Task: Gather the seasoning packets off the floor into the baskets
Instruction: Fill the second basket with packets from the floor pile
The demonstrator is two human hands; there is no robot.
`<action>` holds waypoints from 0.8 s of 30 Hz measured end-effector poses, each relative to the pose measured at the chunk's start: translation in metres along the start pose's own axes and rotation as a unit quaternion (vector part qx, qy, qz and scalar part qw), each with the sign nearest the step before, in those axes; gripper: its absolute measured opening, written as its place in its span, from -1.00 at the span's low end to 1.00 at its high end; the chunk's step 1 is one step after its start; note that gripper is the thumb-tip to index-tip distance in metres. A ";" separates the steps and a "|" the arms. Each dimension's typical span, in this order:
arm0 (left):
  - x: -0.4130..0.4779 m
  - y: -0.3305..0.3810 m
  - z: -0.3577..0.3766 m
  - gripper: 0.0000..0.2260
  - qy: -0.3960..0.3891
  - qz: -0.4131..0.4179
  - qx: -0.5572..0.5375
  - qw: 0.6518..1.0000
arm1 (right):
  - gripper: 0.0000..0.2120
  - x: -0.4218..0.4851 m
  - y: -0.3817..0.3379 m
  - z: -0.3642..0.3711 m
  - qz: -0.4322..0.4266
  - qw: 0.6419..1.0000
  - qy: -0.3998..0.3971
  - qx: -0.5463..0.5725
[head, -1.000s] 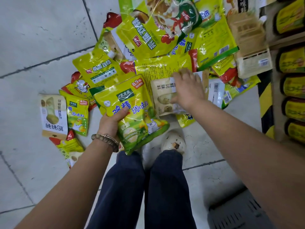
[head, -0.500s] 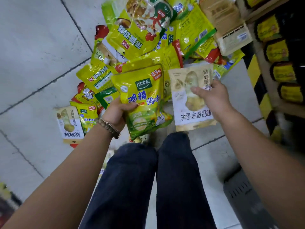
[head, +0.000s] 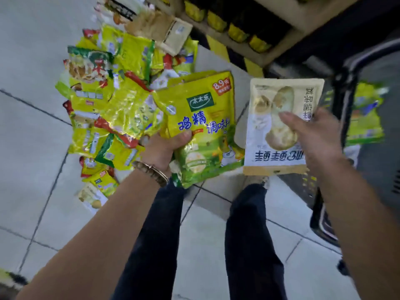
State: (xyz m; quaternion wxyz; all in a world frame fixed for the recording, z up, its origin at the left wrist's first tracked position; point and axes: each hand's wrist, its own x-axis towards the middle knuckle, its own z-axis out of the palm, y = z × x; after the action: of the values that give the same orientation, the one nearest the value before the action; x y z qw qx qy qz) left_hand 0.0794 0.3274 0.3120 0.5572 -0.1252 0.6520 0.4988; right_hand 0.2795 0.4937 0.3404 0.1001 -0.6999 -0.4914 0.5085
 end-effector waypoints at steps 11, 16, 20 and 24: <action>-0.081 -0.119 0.308 -0.83 -0.142 0.094 0.256 0.952 | -0.72 0.043 0.118 -0.313 0.042 0.963 0.233 -0.129; -0.058 -0.215 0.388 -0.64 -0.023 0.068 0.335 0.939 | -0.59 0.097 0.185 -0.339 0.060 0.949 0.117 -0.288; 0.005 -0.277 0.383 -0.67 -0.004 -0.035 0.535 0.844 | -0.58 0.141 0.243 -0.315 0.082 0.966 0.015 -0.244; 0.040 -0.312 0.361 -0.59 0.023 -0.049 0.536 0.843 | -0.57 0.167 0.295 -0.281 0.121 0.978 -0.003 -0.170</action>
State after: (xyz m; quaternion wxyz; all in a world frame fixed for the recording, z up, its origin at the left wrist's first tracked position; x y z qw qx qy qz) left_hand 0.5073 0.4818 0.1609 0.5461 0.1499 0.8232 0.0408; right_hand 0.6797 0.5800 0.1795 -0.0841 -0.7594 -0.4831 0.4276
